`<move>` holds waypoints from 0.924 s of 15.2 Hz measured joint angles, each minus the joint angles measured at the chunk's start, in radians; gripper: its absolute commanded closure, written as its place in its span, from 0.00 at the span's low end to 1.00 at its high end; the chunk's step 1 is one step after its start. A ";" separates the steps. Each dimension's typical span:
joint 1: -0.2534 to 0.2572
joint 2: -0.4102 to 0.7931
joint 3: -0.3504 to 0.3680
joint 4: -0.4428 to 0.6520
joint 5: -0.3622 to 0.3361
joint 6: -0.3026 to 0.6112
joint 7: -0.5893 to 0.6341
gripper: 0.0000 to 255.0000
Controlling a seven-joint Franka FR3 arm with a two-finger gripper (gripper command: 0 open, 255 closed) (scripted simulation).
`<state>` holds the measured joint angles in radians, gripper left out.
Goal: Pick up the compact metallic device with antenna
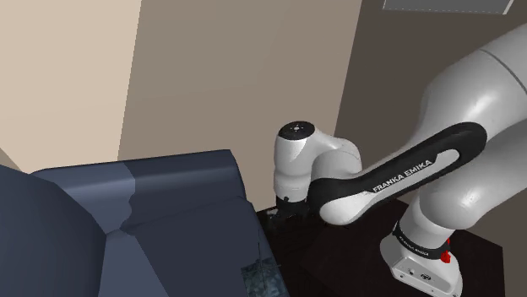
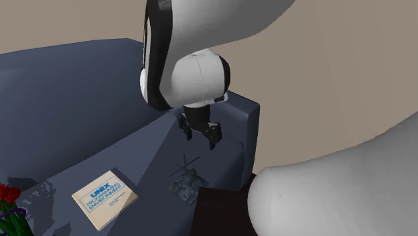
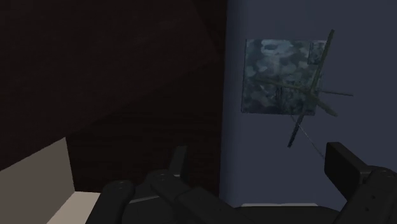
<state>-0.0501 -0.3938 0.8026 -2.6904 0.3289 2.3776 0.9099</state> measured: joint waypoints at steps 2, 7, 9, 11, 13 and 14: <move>-0.064 0.105 0.083 0.016 -0.061 0.083 0.096 0.00; -0.237 0.483 0.238 0.105 -0.563 0.222 0.584 0.00; -0.141 0.632 0.133 0.170 -0.799 0.225 0.797 0.00; -0.040 0.729 0.034 0.235 -0.921 0.219 0.921 0.00; 0.020 0.785 -0.031 0.261 -0.995 0.232 0.989 0.00; 0.038 0.804 -0.054 0.268 -1.022 0.239 1.009 0.00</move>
<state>-0.0121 0.4104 0.7482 -2.4224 -0.6927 2.6165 1.9190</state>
